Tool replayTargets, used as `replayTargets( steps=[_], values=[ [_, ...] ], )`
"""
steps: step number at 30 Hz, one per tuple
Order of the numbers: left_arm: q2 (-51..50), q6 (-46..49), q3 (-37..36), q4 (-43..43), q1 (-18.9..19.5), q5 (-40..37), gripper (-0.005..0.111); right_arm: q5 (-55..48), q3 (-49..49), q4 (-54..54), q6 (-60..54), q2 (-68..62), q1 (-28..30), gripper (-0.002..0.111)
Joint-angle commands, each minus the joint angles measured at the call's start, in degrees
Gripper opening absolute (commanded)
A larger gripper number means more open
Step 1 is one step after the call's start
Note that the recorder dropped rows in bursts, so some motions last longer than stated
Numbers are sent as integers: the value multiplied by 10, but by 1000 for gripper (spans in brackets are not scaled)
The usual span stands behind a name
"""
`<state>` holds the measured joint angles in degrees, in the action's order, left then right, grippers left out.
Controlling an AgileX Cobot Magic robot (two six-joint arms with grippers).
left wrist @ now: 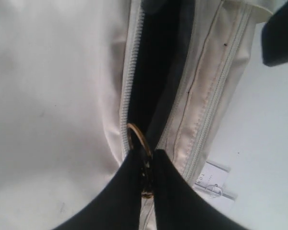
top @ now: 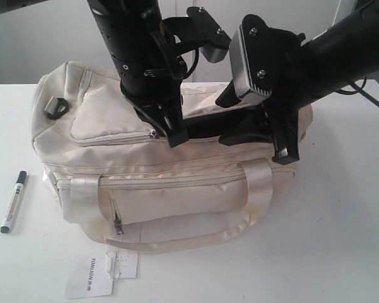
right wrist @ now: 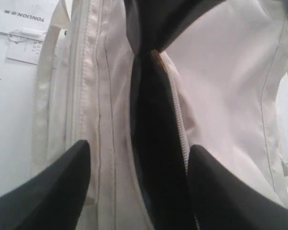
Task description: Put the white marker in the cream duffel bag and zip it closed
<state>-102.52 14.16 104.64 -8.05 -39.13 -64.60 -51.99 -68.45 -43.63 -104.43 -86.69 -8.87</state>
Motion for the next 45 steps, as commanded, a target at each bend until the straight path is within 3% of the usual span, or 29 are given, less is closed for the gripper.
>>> replayTargets(
  steps=[1,13,16,21,38,45],
  values=[
    [11,2,-1,12,1,-54,0,43,0,-4,-8,-13,-2,57],
    [11,11,-1,12,1,-54,0,74,0,26,-53,-53,-2,52],
    [11,11,-1,12,1,-54,0,75,0,32,-53,-59,-2,39],
    [11,11,-1,12,1,-54,0,77,0,36,-53,-62,-2,-1],
    [11,8,-1,-12,1,-54,0,56,0,53,-48,-26,-2,0],
    [11,-6,-1,-43,1,-53,0,28,0,58,-42,2,33,0]
  ],
)
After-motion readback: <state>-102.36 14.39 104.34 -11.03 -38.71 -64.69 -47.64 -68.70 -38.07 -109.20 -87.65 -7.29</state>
